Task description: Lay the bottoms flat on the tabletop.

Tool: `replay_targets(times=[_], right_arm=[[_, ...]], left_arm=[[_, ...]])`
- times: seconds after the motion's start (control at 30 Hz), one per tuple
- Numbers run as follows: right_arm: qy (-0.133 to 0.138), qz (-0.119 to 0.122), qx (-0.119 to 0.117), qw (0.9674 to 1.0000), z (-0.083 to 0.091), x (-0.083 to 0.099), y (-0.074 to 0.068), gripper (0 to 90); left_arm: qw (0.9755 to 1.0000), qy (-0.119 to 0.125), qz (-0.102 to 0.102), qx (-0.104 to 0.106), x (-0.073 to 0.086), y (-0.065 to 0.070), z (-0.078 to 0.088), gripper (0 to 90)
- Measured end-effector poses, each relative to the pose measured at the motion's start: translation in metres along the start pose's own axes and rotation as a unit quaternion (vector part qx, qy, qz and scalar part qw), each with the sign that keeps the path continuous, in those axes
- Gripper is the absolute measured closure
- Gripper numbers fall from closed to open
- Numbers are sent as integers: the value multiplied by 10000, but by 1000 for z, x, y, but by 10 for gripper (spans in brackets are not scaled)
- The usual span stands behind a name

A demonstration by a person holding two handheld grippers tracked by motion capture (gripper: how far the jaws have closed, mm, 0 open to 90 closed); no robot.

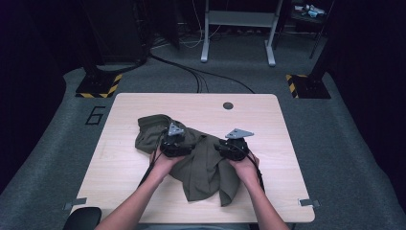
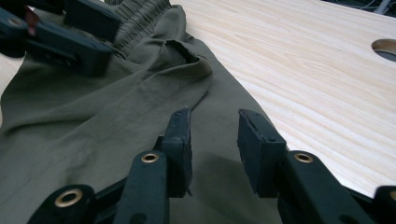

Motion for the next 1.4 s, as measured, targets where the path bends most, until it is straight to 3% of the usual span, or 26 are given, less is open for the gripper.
replay_targets(times=[0.2, 0.37, 0.5, 0.6, 0.7, 0.77, 0.83, 0.97, 1.1, 1.17, 1.3, 1.4], right_arm=[[-119, -53, 55, 9999, -11, 2, -3, 629], [-140, 115, 108, 9998, -19, 3, -4, 624], [-223, 40, 201, 9995, -25, 6, -1, 598], [-251, 69, 344, 9991, -27, 6, 4, 570], [-212, 20, 435, 9988, -27, 3, 9, 507], [-282, 32, 402, 9988, -29, 2, 14, 468], [-367, 29, 390, 9986, -30, 4, 18, 445], [-473, -72, 315, 9984, -34, 9, 26, 408], [-590, -200, 207, 9978, -38, 14, 30, 399], [-668, -159, 187, 9975, -40, 17, 29, 398], [-840, -20, 213, 9962, -44, 22, 25, 411], [-875, 62, 307, 9957, -46, 23, 25, 421]], left_arm=[[9999, -65, -59, -143, 4, 17, -18, 374], [9995, -213, -118, -216, 13, 24, -34, 384], [9989, -399, -91, -218, 23, 19, -44, 494], [9990, -388, -97, -192, 25, 17, -44, 645], [9993, -320, -121, -123, 23, 18, -41, 807], [9996, -263, -108, -83, 23, 18, -35, 852], [9996, -215, -136, -84, 23, 16, -25, 864], [10000, 61, 21, -64, 24, 15, -2, 869], [9996, 148, 121, -186, 39, 13, 17, 871], [9995, 87, 101, -285, 51, 12, 21, 871], [9986, -10, 352, -386, 74, 6, 24, 871], [9985, 31, 423, -346, 78, 2, 22, 872]])
Point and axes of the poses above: each handheld gripper's, and its own axes: z roughly backward along the jaws, x roughly out of its underside, y roughly to its right, the point moved 8 cm from there along -z, roughly forward along the jaws, and after that the axes turned 4 degrees about x, right-handed, at the moved point
